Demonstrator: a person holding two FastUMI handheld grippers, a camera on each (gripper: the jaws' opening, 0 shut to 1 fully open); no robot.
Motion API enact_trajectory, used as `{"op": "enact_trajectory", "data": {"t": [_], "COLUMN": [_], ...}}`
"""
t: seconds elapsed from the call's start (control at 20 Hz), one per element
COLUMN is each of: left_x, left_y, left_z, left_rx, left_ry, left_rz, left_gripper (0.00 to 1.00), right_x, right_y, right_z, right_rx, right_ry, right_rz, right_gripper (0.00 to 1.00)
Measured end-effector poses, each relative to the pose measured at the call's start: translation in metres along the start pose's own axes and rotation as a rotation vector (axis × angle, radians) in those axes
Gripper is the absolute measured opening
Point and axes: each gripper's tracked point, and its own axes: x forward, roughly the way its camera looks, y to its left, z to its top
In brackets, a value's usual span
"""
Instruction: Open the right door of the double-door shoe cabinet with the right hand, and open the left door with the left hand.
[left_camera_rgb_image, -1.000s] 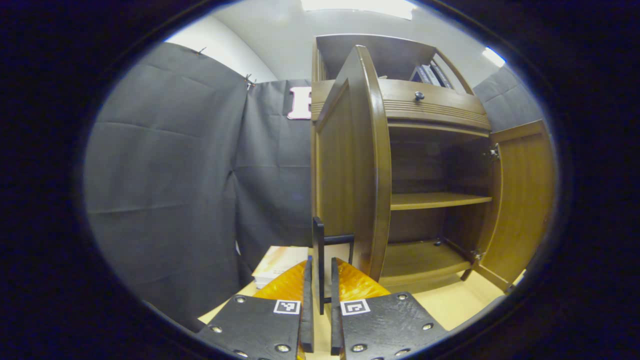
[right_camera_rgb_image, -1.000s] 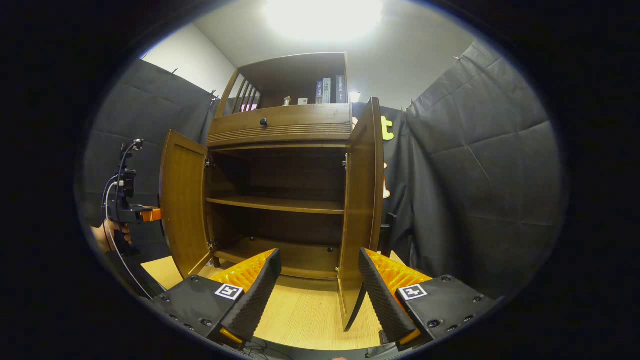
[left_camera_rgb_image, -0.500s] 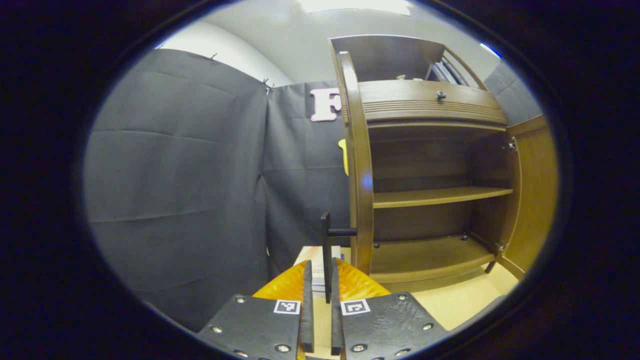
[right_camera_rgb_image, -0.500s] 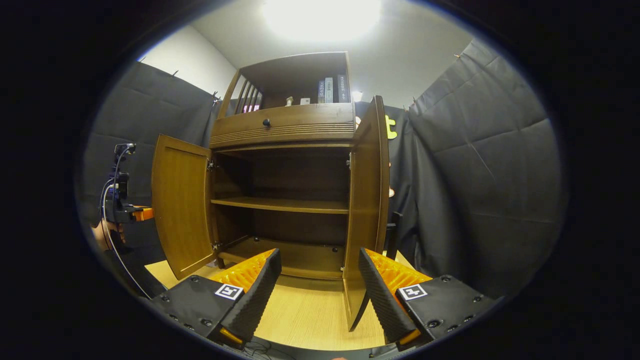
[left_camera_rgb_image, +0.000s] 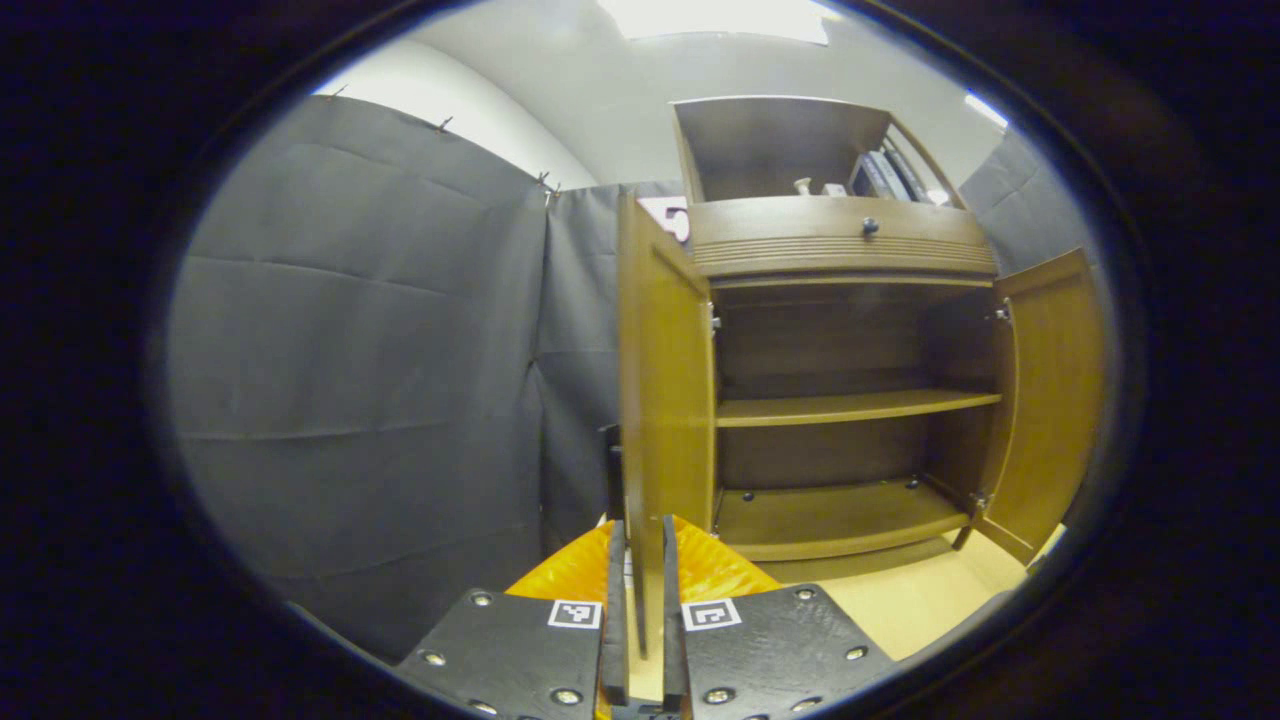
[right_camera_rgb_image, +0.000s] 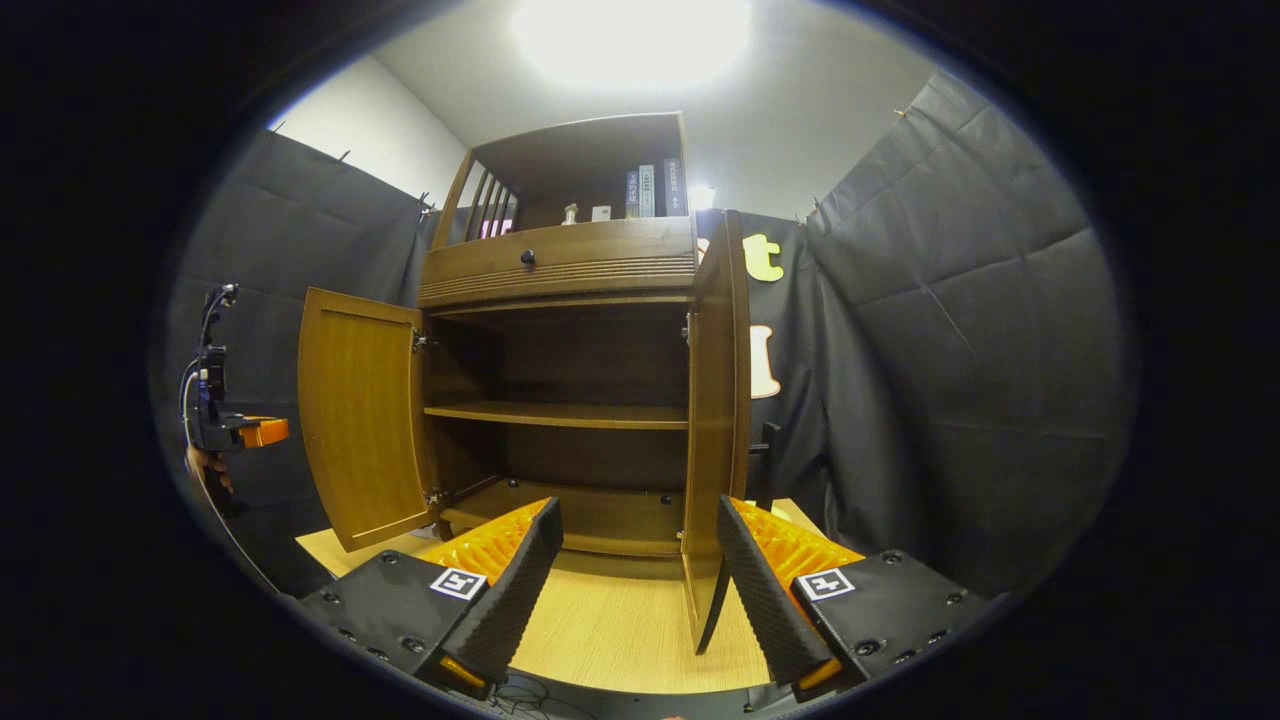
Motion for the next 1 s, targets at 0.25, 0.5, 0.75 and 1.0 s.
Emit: {"op": "enact_trajectory", "data": {"t": [0.25,0.5,0.75,1.0], "left_x": [-0.023,-0.042,-0.045,-0.041], "left_y": [-0.023,-0.043,-0.047,-0.046], "left_z": [0.010,0.015,0.014,0.012], "left_rx": [-0.012,-0.005,0.006,0.043], "left_ry": [-0.025,-0.044,-0.043,-0.032], "left_rz": [-0.087,-0.167,-0.199,-0.173], "left_gripper": [0.16,0.16,0.16,0.16], "right_x": [-0.023,-0.045,-0.056,-0.057], "right_y": [0.002,0.006,0.007,0.004], "right_z": [-0.005,-0.008,-0.012,-0.012], "right_rx": [0.009,0.013,0.031,0.036], "right_ry": [0.003,-0.005,-0.008,-0.011], "right_rz": [-0.004,-0.010,-0.026,-0.036], "right_gripper": [0.97,0.96,0.97,0.96]}}
